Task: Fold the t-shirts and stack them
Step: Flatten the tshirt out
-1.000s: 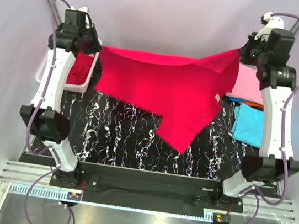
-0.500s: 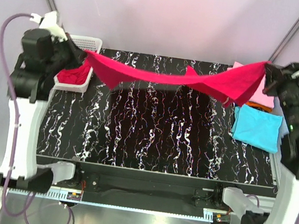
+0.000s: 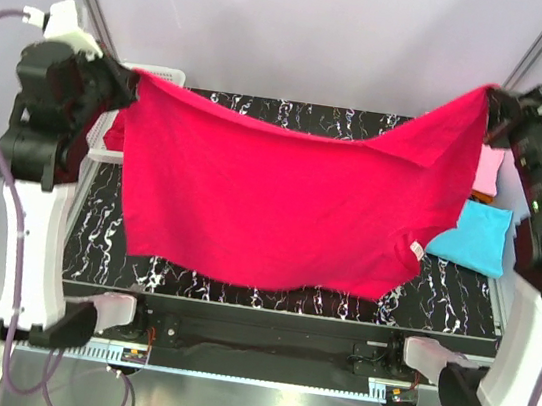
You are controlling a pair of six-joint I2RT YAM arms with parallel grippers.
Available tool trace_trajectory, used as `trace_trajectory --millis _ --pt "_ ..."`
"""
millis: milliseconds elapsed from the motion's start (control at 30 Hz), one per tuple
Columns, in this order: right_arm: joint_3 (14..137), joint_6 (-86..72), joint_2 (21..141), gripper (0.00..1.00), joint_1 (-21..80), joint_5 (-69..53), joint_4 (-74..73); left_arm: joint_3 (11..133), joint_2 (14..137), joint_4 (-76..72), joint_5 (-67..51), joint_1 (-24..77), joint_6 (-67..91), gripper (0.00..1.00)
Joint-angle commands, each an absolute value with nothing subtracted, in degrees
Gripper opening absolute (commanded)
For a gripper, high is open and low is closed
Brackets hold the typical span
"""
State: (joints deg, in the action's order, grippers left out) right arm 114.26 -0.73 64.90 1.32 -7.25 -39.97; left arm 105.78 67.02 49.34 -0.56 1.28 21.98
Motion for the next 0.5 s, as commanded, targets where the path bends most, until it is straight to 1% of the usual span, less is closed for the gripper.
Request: trace_trajectory --millis 0,33,67,133,167,233,267,300,333,367,433,467 --pt "117.2 -0.3 72.2 0.00 1.1 -8.8 -32.4 113.1 76.3 43.6 2.5 1.0 23.6 0.00" --pt "118.3 -0.3 74.4 0.00 1.1 -8.5 -32.0 114.5 79.1 43.4 1.6 1.0 23.7 0.00" --pt "118.9 -0.3 79.4 0.00 1.1 -8.2 -31.4 116.1 85.4 43.5 1.1 1.0 24.0 0.00" --pt "120.9 -0.3 85.3 0.00 1.1 -7.0 -31.3 120.7 91.5 43.4 0.2 1.0 25.2 0.00" --pt "121.3 -0.3 90.9 0.00 1.1 -6.9 -30.9 122.0 97.7 43.4 -1.3 1.0 26.2 0.00" --pt "122.8 -1.6 96.6 0.00 1.1 -8.2 -30.8 125.4 103.4 43.1 -1.8 1.1 26.7 0.00" --pt "123.0 -2.1 101.7 0.00 1.1 -8.8 -30.2 126.3 105.7 42.9 -1.5 1.1 27.0 0.00" --pt "123.3 -3.2 104.3 0.00 1.1 -9.5 -30.0 127.2 110.3 42.4 -1.4 1.1 27.3 0.00" --pt "123.6 -3.7 106.9 0.00 1.1 -11.1 -29.4 127.4 112.3 41.0 -2.3 1.1 27.5 0.00" --pt "123.8 -4.0 112.0 0.00 1.1 -12.2 -29.0 127.7 114.3 40.2 -2.3 1.1 27.7 0.00" --pt "126.3 -5.1 117.3 0.00 1.1 -15.1 -29.0 128.1 120.0 38.3 -2.2 1.1 28.0 0.00" --pt "127.5 -5.4 122.1 0.00 1.1 -16.3 -29.0 128.3 122.1 37.5 -1.9 1.1 28.2 0.00"
